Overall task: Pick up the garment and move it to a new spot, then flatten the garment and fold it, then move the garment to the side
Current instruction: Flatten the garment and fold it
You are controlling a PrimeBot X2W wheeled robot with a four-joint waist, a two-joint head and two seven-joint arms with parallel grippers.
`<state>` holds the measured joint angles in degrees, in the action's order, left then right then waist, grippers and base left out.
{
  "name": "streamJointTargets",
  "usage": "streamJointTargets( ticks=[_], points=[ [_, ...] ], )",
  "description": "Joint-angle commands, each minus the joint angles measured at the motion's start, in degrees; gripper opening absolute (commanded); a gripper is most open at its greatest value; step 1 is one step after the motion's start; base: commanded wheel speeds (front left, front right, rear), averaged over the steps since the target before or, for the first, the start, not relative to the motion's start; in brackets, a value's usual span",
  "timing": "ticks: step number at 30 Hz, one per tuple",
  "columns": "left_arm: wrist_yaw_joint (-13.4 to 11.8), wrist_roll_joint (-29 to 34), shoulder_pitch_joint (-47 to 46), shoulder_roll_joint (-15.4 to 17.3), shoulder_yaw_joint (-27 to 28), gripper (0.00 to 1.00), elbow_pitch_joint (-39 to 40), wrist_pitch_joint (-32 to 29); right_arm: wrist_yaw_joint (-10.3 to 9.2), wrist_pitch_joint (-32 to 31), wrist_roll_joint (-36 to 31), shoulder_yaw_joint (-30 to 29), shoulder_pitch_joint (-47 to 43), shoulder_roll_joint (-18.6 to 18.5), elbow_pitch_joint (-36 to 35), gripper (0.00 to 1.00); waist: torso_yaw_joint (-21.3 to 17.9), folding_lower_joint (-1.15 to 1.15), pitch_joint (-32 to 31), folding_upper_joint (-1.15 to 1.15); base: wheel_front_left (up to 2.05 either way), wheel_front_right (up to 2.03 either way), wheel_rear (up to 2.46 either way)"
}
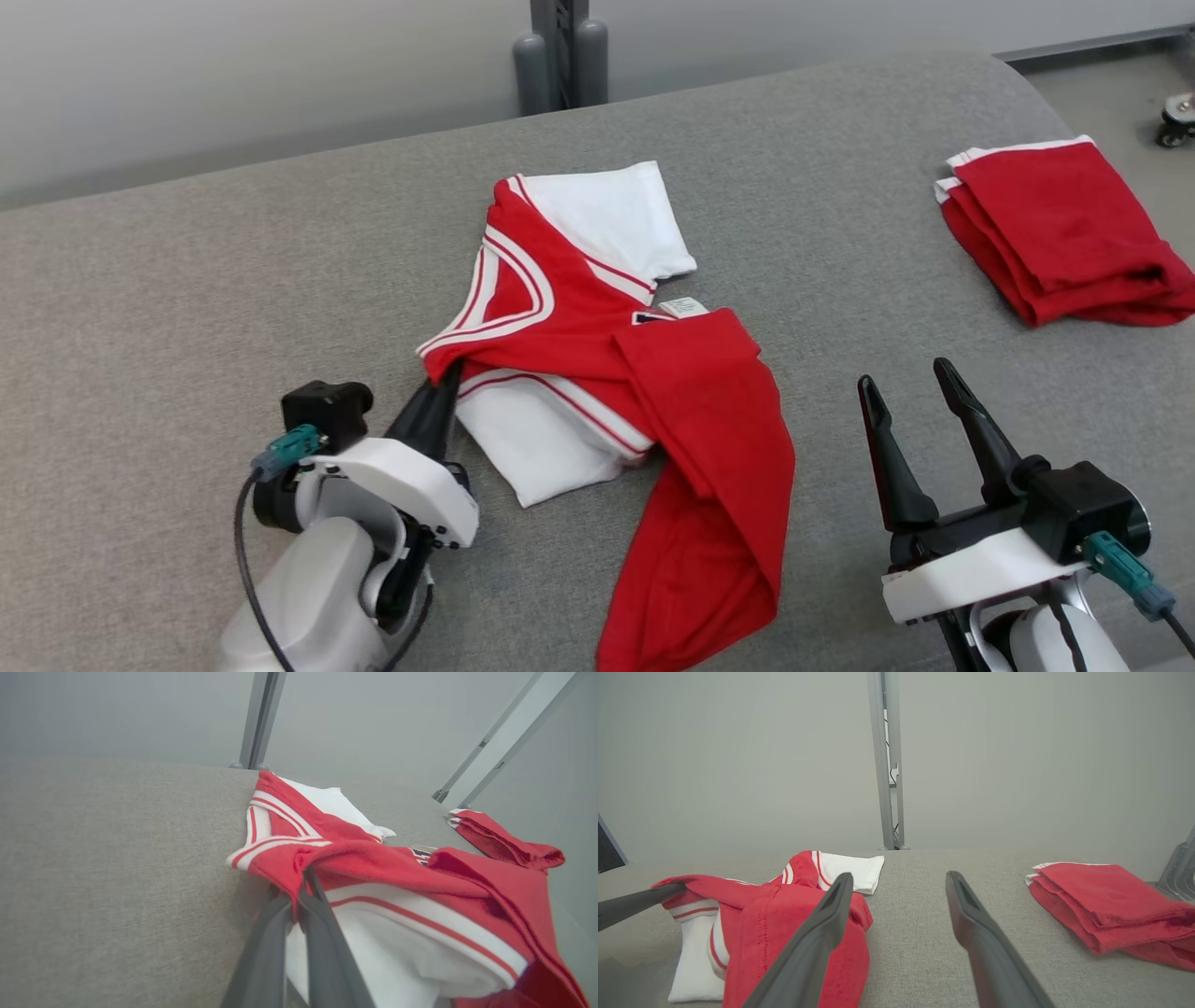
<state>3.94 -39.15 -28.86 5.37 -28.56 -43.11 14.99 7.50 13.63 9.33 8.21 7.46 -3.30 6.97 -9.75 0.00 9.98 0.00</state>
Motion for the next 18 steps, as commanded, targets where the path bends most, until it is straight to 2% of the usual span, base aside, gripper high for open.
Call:
streamJointTargets(
  ticks=[1,7,10,15,18],
  points=[
    [-0.3,0.6,0.0,1.1,1.0,0.00,0.5,0.2,-0.03,0.3,-0.4,0.0,0.0,-0.1,0.4,1.00,1.7,0.00,-1.2,0.00,0.00,0.00,0.00],
    [-3.0,1.8,2.0,5.9,8.1,0.00,3.4,0.2,-0.03,0.5,0.1,0.8,0.1,0.0,1.9,1.00,7.0,0.00,-3.9,0.00,0.00,0.00,0.00],
    [-4.8,2.6,2.4,7.8,10.2,0.00,3.7,0.3,-0.03,0.5,-0.1,1.8,0.6,0.0,2.5,1.00,8.3,0.00,-4.4,0.00,0.00,0.00,0.00],
    [-7.3,3.2,2.9,9.3,12.5,0.02,2.6,0.2,-0.03,0.7,0.2,3.0,1.4,0.1,3.5,1.00,9.5,0.00,-4.5,0.00,0.00,0.00,0.00],
    [-8.0,4.0,2.6,9.5,11.6,1.00,0.2,-0.7,-0.03,0.7,0.3,3.9,1.6,0.1,4.3,1.00,9.7,0.00,-4.5,0.00,0.00,0.00,0.00]
  ],
)
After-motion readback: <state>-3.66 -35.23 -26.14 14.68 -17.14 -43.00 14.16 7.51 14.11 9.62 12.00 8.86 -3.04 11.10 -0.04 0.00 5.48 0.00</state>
